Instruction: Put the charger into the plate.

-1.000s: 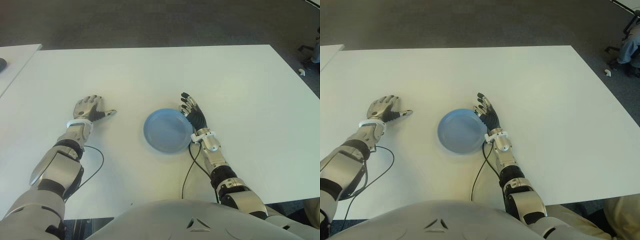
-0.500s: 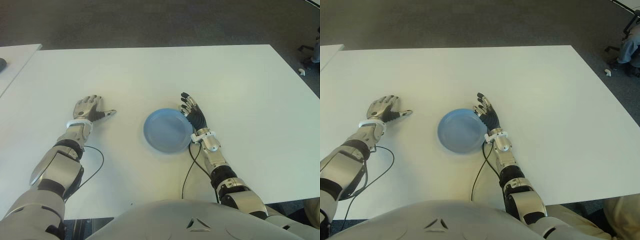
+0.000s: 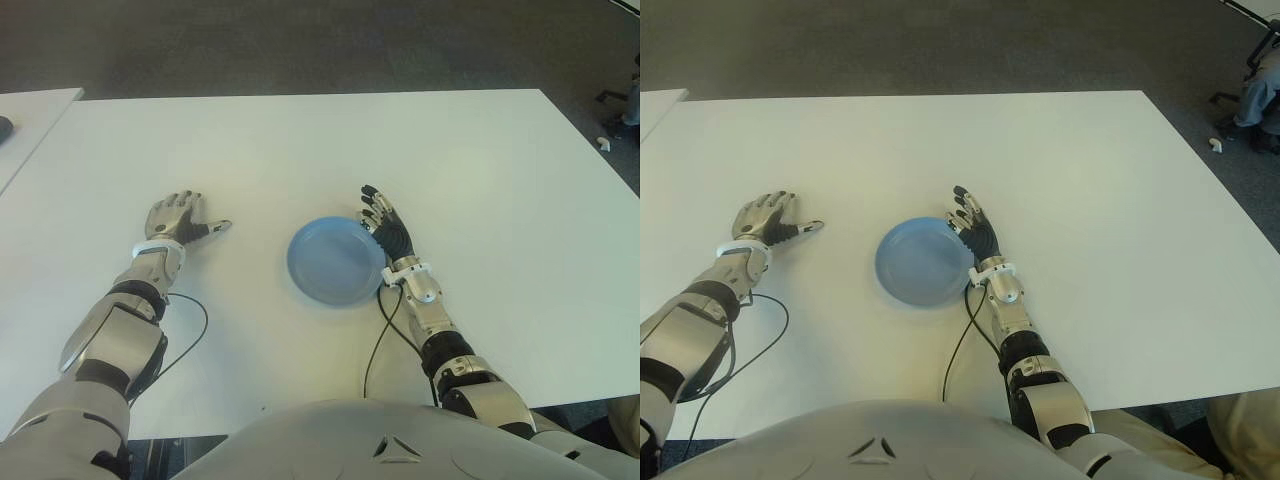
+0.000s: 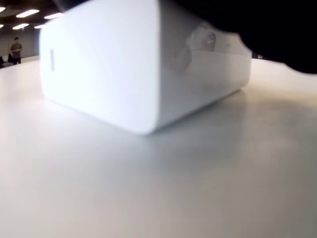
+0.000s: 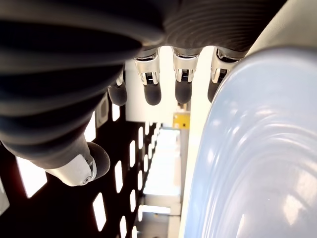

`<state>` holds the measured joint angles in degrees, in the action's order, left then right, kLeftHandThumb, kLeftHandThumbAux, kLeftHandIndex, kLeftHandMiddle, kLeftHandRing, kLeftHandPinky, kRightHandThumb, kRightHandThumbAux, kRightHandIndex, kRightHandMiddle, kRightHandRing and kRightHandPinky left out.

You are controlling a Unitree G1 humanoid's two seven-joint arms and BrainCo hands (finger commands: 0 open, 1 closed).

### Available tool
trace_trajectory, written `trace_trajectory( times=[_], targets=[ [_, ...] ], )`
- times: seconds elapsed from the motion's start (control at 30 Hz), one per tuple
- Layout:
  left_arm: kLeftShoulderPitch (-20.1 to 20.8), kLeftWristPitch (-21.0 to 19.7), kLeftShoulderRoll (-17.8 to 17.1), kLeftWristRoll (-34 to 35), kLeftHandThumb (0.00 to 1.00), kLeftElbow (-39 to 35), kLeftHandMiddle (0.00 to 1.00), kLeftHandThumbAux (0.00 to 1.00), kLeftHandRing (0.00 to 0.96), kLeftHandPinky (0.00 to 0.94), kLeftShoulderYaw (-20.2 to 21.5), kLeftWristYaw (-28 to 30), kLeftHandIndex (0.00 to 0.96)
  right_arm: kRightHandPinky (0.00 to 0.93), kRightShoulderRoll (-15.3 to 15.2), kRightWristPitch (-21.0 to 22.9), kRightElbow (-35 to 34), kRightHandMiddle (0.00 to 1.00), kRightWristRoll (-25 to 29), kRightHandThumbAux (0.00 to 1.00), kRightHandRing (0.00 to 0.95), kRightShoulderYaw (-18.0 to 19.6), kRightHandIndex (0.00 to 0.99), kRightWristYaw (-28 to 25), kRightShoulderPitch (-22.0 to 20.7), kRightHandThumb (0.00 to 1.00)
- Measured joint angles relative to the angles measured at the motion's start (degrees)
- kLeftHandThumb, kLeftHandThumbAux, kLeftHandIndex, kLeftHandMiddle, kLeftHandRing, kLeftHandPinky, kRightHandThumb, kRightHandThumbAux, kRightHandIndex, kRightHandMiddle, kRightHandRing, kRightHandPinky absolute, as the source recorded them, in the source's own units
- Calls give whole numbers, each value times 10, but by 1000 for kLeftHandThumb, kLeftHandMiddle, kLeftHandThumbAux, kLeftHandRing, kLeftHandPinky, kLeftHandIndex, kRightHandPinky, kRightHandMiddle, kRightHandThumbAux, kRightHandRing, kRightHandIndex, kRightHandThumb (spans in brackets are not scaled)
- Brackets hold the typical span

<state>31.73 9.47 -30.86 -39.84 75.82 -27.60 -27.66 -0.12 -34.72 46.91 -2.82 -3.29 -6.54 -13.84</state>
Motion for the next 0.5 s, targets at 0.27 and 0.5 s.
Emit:
trace_trajectory(
  times=[0.27,0.5],
  targets=[
    [-2,4,0,12,368,-1,84,229,146,361,9,-2,58,91,0,0,0,63,0,603,64,0,17,0,0,116],
    [-9,11,2,26,475,-1,488,247,554,672,26,-44,285,92,0,0,-1,63,0,599,64,0,15,0,0,116]
  ],
)
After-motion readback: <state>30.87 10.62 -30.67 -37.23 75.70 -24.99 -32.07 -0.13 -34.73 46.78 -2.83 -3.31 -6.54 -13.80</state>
